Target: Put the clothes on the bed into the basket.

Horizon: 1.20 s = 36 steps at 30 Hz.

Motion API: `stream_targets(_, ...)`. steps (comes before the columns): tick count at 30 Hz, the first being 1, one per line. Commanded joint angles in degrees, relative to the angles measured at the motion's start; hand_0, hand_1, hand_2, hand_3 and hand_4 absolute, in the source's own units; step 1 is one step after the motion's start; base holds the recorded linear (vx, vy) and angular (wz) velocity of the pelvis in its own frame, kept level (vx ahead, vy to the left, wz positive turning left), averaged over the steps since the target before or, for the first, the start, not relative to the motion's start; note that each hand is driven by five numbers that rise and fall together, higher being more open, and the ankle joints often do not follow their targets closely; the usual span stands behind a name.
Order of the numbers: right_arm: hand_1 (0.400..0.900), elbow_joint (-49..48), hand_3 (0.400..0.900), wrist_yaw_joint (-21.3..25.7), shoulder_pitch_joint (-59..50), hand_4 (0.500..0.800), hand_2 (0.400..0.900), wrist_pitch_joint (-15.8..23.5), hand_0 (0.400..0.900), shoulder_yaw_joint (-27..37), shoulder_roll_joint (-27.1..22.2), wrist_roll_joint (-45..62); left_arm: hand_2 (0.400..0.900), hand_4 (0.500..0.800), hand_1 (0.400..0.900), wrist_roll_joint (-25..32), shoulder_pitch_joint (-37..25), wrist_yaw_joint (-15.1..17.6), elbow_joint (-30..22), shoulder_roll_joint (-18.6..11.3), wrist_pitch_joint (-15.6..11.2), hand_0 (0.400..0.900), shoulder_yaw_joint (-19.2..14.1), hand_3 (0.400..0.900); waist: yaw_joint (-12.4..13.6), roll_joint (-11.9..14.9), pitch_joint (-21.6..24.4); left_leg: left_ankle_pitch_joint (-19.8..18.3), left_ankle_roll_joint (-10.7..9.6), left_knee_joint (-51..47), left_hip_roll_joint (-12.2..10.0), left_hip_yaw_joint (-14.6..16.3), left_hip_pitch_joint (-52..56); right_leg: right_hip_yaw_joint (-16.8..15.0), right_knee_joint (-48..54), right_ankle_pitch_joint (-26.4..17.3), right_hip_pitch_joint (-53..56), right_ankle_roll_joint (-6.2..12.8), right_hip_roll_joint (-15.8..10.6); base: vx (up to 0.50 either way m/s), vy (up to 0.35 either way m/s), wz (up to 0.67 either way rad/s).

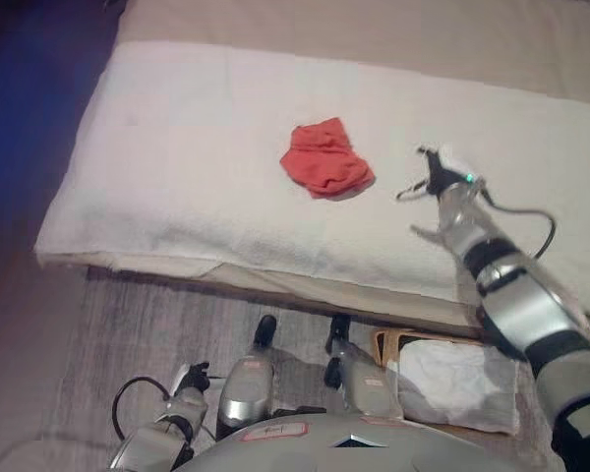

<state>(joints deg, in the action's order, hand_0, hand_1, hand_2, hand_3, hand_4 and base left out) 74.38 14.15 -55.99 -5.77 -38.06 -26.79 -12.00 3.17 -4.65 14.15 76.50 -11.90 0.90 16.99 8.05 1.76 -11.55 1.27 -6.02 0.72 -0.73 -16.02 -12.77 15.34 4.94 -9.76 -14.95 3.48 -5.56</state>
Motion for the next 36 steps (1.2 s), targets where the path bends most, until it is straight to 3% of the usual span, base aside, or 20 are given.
stream_targets(1, 0.9, 2.59, 0.9, 3.09, -11.67, 0.8, 0.9, 0.2, 0.9, -2.78, -2.9, -1.23, 0.9, 0.8, 0.9, 3.3, -0.89, 2.1, 3.07, -2.17, 0.84, 0.9, 1.38, 0.9, 1.78, 1.36, -3.79, 6.38, 0.9, -5.72, 1.67, 1.99, -1.14, -2.45, -0.84, -0.07, 0.12, 4.22, -1.95, -0.02, -0.037, 0.39)
stream_targets(6, 0.9, 3.41, 0.9, 3.82, -17.63, 0.8, 0.9, 0.21, 0.9, -4.08, -3.54, 0.74, 0.9, 0.8, 0.9, 8.37, -1.59, 2.32, 2.94, -1.86, 0.29, 0.9, 0.61, 0.9, 4.01, 0.05, -7.48, 7.97, 0.58, -5.72, 1.93, -1.31, -5.11, -0.29, -3.6, 1.43, -2.88, 3.38, -2.17, -0.02, -0.023, 0.4)
stream_targets(9, 0.9, 3.45, 0.9, 3.98, -19.1, 0.8, 0.9, 0.2, 0.9, -4.73, -3.0, 1.08, 0.9, 0.8, 0.9, 9.44, -2.01, 2.65, 2.89, -1.81, 0.19, 0.9, 0.75, 0.9, 4.53, -0.03, -8.46, 8.06, 0.61, -5.72, 2.0, -1.76, -5.87, -0.18, -4.01, 1.44, -3.64, 3.3, -2.15, 0.0, -0.009, 0.12)
stream_targets(24, 0.9, 4.04, 0.9, 3.65, -22.73, 0.8, 0.9, 0.69, 0.9, -6.12, -1.66, 4.05, 0.9, 0.8, 0.9, 13.74, -3.88, 3.17, 0.42, -0.63, -0.42, 0.9, 3.21, 0.9, 5.95, -1.24, -12.1, 9.57, 0.31, -5.72, 2.51, -2.36, -11.42, -0.23, -3.34, 0.78, -7.65, 3.46, -2.53, 0.0, 0.01, 0.05)
stream_targets(35, 0.9, 6.49, 0.9, 2.48, -28.67, 0.8, 0.9, 0.82, 0.9, -9.12, -5.51, 4.86, 0.9, 0.8, 0.9, 17.21, -4.78, 2.89, -1.57, -0.87, -1.45, 0.9, 3.43, 0.9, 7.51, -4.12, -16.26, 11.43, 0.25, -5.23, 2.89, -3.01, -16.72, -0.5, -7.66, 1.7, -14.85, 2.66, -2.58, -0.06, -0.009, 0.05)
stream_targets(36, 0.606, 6.31, 0.606, 2.23, -28.98, 0.624, 0.606, 0.99, 0.606, -9.5, -6.08, 4.97, 0.9, 0.8, 0.9, 17.3, -4.79, 2.81, -1.67, -0.91, -1.54, 0.9, 3.59, 0.9, 7.48, -4.25, -16.43, 11.6, 0.22, -5.17, 2.88, -3.01, -17.09, -0.49, -7.86, 1.77, -15.16, 2.62, -2.57, -0.04, -0.013, 0.05)
